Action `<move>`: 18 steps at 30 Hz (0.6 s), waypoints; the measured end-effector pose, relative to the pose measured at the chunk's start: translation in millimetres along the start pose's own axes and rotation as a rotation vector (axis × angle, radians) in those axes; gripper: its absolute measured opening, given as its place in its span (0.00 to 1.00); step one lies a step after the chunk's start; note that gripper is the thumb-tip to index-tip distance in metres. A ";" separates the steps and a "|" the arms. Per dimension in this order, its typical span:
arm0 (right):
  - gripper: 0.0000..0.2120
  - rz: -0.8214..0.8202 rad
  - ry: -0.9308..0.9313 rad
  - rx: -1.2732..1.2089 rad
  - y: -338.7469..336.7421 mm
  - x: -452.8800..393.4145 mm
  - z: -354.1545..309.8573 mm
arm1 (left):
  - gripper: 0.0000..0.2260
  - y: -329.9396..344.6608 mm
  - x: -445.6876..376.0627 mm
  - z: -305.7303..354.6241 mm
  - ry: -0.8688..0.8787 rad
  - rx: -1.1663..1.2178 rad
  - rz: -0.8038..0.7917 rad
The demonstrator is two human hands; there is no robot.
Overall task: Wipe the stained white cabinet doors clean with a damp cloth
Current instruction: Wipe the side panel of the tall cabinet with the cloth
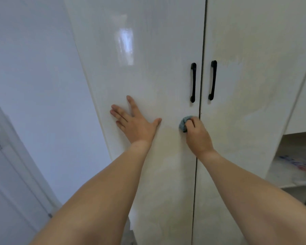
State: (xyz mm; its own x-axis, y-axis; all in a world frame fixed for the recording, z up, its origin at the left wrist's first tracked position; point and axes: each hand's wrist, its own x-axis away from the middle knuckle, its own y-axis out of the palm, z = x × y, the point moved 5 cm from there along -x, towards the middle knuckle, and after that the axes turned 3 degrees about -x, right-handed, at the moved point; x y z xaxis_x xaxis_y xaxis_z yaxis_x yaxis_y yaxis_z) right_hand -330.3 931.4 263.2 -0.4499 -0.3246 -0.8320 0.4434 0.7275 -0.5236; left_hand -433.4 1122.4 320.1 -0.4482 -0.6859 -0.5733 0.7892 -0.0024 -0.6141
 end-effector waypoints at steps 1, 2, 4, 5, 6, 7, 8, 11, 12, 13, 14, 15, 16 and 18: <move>0.11 0.038 0.106 -0.004 -10.3 -5.2 9.4 | 0.63 2.2 -0.1 2.0 -0.002 -0.002 -0.005; 0.11 0.106 0.203 -0.035 -21.8 -16.9 17.7 | 0.63 4.1 -0.7 3.4 -0.007 -0.003 -0.008; 0.11 0.279 0.312 -0.080 -50.0 -51.4 24.1 | 0.63 6.2 -0.3 4.2 -0.012 -0.014 0.004; 0.11 0.331 0.295 -0.081 -59.3 -66.8 21.9 | 0.63 6.7 -0.4 4.1 -0.013 -0.025 0.021; 0.11 0.349 0.243 -0.070 -63.0 -75.6 17.6 | 0.63 7.5 -0.5 3.9 -0.014 -0.035 0.034; 0.11 0.342 0.200 -0.065 -60.3 -76.6 15.0 | 0.63 8.4 -0.2 3.6 -0.017 -0.043 0.042; 0.11 0.333 0.191 -0.079 -52.6 -70.5 14.9 | 0.63 9.3 -0.5 3.5 -0.019 -0.051 0.047; 0.11 0.264 0.276 -0.079 -20.1 -19.4 16.9 | 0.62 10.3 -1.4 2.5 -0.010 -0.065 0.040; 0.12 0.223 0.314 -0.059 -9.2 -3.3 15.3 | 0.61 9.5 -1.2 0.0 -0.001 -0.067 0.037; 0.13 0.193 0.350 -0.052 -5.7 6.3 12.8 | 0.60 8.7 -0.3 -1.5 0.019 -0.074 0.039; 0.13 0.178 0.352 -0.068 -4.4 8.0 9.3 | 0.57 7.2 1.0 -3.7 0.042 -0.087 0.046; 0.13 0.168 0.339 -0.094 -6.5 4.4 0.5 | 0.55 4.8 2.7 -7.8 0.063 -0.097 0.052; 0.13 0.189 0.306 -0.119 -10.0 -3.1 -7.5 | 0.52 2.2 3.9 -10.4 0.086 -0.091 0.055; 0.11 0.243 0.290 -0.169 -15.0 -21.8 -24.6 | 0.47 -3.9 4.4 -20.9 0.119 -0.049 0.073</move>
State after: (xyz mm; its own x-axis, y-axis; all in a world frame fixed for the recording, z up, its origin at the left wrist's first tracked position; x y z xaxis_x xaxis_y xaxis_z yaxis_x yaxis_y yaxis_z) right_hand -346.3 942.4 293.7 -0.5580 0.0349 -0.8291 0.4410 0.8589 -0.2606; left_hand -447.2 1134.6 308.7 -0.4391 -0.5916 -0.6762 0.8017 0.0817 -0.5921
